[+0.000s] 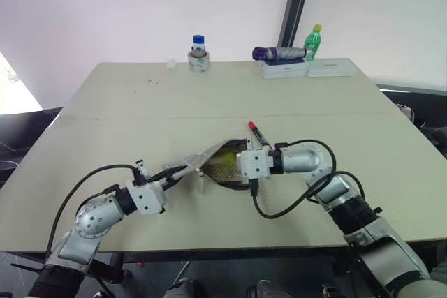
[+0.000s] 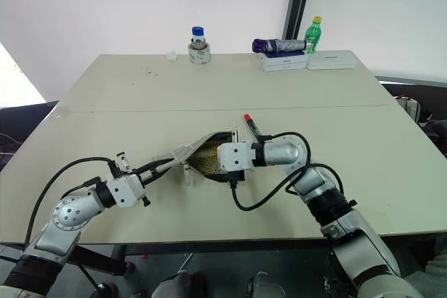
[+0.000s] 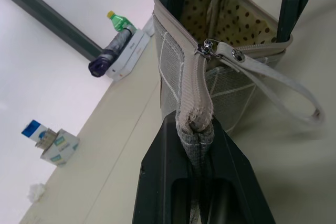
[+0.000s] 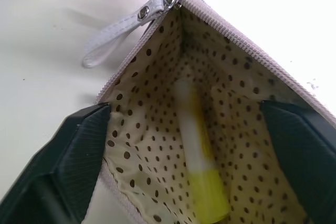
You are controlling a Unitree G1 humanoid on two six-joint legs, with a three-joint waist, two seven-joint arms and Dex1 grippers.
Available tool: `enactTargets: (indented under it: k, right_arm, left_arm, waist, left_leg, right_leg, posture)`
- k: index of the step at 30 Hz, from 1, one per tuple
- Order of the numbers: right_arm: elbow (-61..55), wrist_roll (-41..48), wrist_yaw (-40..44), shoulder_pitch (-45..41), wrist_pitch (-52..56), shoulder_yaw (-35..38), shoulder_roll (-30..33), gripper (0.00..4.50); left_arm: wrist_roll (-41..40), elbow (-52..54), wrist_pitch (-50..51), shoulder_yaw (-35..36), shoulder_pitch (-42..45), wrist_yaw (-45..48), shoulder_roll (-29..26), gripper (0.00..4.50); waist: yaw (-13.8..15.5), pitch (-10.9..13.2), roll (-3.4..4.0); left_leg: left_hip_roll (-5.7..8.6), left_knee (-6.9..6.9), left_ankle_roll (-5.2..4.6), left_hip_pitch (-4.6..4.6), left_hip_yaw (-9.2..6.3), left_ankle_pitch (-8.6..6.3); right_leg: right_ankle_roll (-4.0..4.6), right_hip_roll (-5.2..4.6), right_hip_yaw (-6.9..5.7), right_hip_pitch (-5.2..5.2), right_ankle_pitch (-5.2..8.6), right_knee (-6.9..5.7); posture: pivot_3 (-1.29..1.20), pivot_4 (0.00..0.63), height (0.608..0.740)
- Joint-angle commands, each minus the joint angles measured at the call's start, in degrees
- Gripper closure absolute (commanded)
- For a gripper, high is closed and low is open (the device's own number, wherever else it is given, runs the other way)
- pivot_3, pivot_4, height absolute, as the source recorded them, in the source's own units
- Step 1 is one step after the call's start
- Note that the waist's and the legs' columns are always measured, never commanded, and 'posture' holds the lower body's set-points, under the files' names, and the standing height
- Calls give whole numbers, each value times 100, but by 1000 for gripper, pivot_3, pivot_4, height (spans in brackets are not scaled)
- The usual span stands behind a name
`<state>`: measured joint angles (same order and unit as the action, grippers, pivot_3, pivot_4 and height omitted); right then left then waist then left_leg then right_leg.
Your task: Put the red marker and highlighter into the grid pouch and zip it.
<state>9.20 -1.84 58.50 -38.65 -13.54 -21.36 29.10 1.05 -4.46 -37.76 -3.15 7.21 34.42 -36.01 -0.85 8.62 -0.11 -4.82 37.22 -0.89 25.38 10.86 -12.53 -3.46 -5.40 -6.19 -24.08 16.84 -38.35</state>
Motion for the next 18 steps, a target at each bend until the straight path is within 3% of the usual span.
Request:
enactTargets:
  k: [1,6,10,15,18]
  right_arm:
    - [-653,330,231,-79,333,361,258,34]
    - [-1555,1364,411,360,1848,926,594,34]
    - [-2063,2475,-189,934,3415,1886,543,34]
    - [-2079,2258,-1247,1850,3411,2534,335,34]
    - [-1889,1701,-2092,2171,3423,2471,89,34]
  left_arm:
    - [-158,169,-8,211,23,-74,-23,4500]
    - [-220,166,59,401,-34,-124,-46,4500]
    - [-156,147,58,542,-109,-155,-105,4500]
    - [-106,137,0,660,-266,-181,-154,4500]
    - [-85,112,-15,702,-305,-207,-184,4500]
  waist:
    - [-1,0,1]
    - [11,-2,-2]
    - [7,-1,-2]
    - [17,-3,-5]
    - [0,-3,-4]
  left_leg:
    - [-1,0,0,0,-1,0]
    - [1,2,-16,0,-5,-9]
    - [0,-1,-29,0,-13,-17]
    - [3,1,-38,-1,-13,-23]
    - [2,-2,-36,-1,-14,-22]
  right_leg:
    - [0,0,0,0,0,0]
    - [0,-5,0,1,0,0]
    - [1,-5,-1,3,-1,0]
    - [2,-11,-3,7,0,3]
    - [2,-8,-3,5,0,2]
  posture:
    - [0,150,740]
    - [0,150,740]
    - [0,150,740]
    - [0,150,740]
    - [0,150,740]
